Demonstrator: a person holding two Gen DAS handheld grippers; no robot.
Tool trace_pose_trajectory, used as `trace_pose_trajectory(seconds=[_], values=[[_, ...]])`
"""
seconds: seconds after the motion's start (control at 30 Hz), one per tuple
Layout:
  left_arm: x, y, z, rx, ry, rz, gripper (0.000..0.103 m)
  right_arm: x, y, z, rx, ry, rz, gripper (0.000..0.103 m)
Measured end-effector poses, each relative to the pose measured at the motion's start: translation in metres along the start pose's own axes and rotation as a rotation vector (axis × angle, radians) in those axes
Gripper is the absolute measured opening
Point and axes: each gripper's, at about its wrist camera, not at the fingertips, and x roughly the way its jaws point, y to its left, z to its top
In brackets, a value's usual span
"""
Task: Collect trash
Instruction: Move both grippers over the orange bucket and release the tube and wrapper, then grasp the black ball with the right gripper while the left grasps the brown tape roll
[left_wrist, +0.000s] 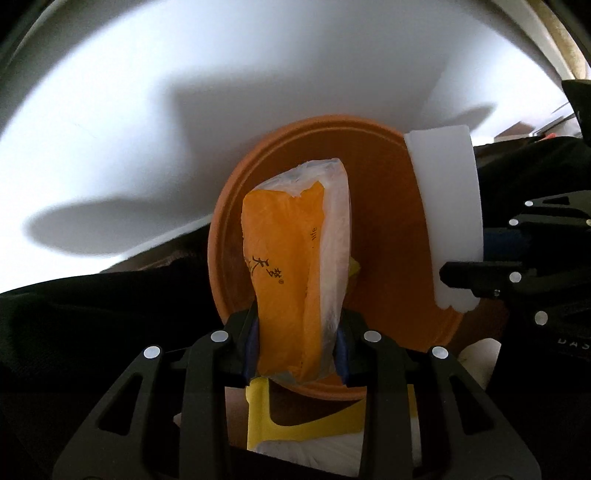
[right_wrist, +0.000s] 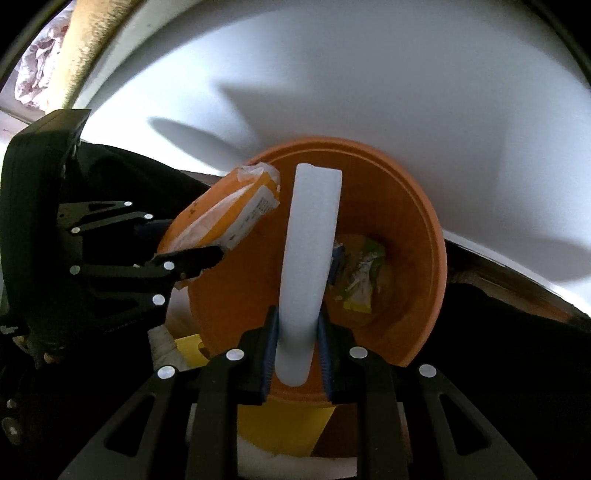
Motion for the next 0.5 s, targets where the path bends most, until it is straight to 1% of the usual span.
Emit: trace_pose_trajectory(seconds=[0.07, 0.1, 0.13, 0.17, 0.2, 0.27, 0.43, 0.47, 0.5], values=[[0.002, 0.000, 0.002, -0.005, 0.011, 0.000, 0.033, 0.004, -0.002, 0.000, 0.010, 0.004, -0.006, 0.025], [0.004, 0.001, 0.003, -0.009, 0.021, 0.009, 0.044, 0.006, -0.003, 0.001, 0.016, 0.008, -0.010, 0.042], [0.005, 0.003, 0.004, -0.013, 0.029, 0.015, 0.062, 0.008, -0.003, 0.001, 0.022, 0.012, -0.016, 0.053], [0.006, 0.002, 0.007, -0.018, 0.033, 0.019, 0.066, 0.010, -0.003, 0.002, 0.029, 0.011, -0.030, 0.060], [0.005, 0.003, 0.007, -0.021, 0.027, 0.017, 0.067, 0.010, -0.005, 0.001, 0.034, 0.009, -0.038, 0.060], [0.002, 0.002, 0.008, -0.018, 0.018, 0.011, 0.068, 0.010, -0.003, 0.001, 0.047, 0.009, -0.025, 0.060], [-0.003, -0.001, 0.007, -0.013, 0.008, 0.007, 0.069, -0.004, -0.002, -0.006, 0.051, -0.028, -0.029, 0.060], [-0.006, 0.002, 0.006, -0.013, 0.005, 0.003, 0.069, -0.007, -0.002, -0.009, 0.051, -0.037, -0.030, 0.060], [-0.005, 0.004, -0.002, -0.013, 0.000, -0.002, 0.069, -0.011, -0.002, -0.012, 0.052, -0.047, -0.030, 0.059]])
